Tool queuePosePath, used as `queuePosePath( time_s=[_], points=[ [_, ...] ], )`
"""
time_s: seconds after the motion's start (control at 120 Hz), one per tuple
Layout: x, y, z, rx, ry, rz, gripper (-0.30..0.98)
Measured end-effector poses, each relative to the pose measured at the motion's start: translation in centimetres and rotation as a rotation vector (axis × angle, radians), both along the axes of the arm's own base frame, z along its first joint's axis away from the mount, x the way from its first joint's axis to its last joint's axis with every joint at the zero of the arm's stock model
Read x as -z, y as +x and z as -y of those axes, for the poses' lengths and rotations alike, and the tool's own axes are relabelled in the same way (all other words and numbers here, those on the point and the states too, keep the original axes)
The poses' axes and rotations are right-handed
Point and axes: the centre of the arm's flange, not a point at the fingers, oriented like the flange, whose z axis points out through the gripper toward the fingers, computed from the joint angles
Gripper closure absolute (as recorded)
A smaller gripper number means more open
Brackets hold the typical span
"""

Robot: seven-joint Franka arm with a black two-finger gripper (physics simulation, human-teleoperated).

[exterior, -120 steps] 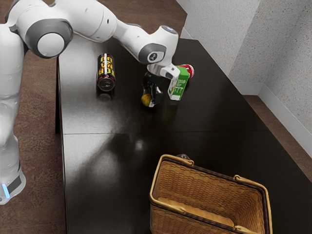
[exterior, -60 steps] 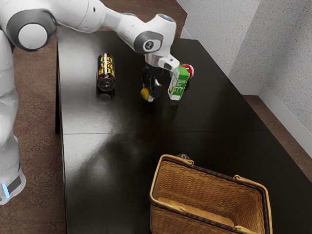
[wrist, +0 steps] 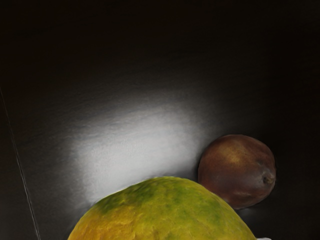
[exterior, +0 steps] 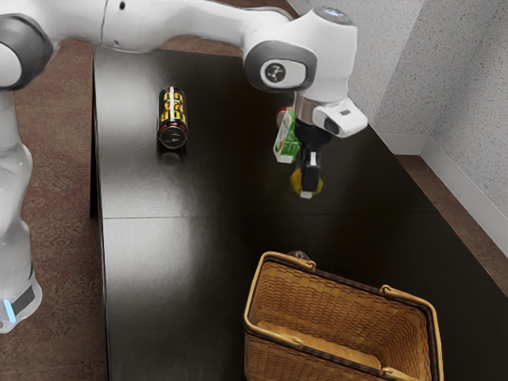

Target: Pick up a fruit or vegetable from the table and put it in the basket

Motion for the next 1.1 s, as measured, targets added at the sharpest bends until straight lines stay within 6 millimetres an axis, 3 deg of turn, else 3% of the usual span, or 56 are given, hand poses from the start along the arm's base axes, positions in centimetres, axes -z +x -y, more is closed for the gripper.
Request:
queuePosePath(
  time_s=[0.183,0.408,0.558,0.742,0.942,0.983,1.1],
  points=[
    [-2.2,-1.8,7.8,0.108,-0.014,0.008,0.36],
    [-2.3,-1.2,15.8,0.227,-0.067,0.005,0.37],
    [-0.7,-1.0,20.5,0.307,-0.090,-0.002,0.37],
    [1.4,0.4,22.3,0.323,-0.098,-0.006,0.37],
    [1.2,-0.6,24.4,0.352,-0.099,0.010,0.37],
    [1.2,-0.8,24.6,0.354,-0.100,0.011,0.25],
    [0.9,-1.0,24.8,0.355,-0.106,0.012,0.11]
  ],
)
